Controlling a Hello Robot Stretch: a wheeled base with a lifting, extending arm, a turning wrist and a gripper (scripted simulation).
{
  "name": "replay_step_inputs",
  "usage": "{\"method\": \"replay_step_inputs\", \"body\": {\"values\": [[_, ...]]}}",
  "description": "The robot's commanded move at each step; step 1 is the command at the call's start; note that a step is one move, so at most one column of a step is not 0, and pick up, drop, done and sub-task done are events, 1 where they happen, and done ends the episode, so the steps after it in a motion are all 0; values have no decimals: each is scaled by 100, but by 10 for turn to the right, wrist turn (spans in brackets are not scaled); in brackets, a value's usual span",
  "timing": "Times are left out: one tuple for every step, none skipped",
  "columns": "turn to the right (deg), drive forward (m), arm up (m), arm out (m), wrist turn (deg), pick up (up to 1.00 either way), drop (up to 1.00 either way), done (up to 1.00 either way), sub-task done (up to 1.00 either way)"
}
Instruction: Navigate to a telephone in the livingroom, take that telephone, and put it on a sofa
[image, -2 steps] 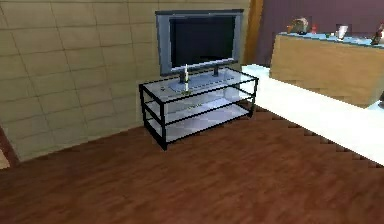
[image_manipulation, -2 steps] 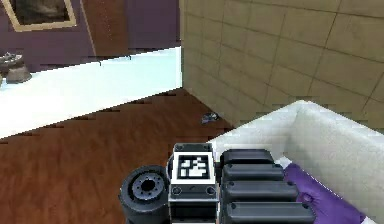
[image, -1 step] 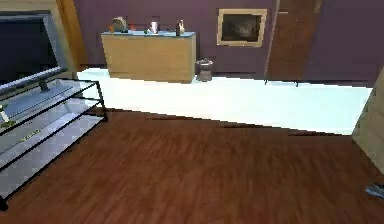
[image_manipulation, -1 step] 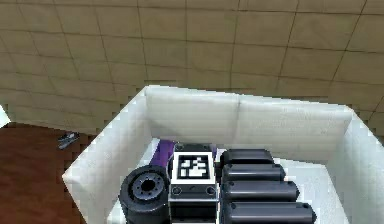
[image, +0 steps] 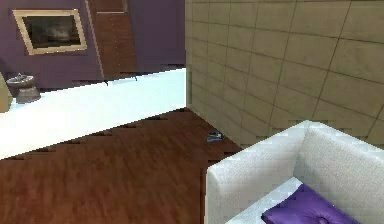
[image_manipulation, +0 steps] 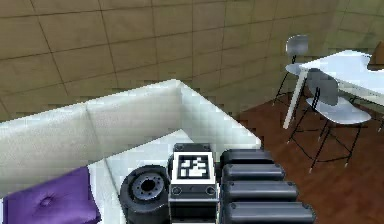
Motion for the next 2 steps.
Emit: {"method": "replay_step_inputs", "body": {"values": [[300, 0, 0, 0, 0, 0, 0, 0, 0], [0, 20, 0, 0, 0, 0, 0, 0, 0]]}}
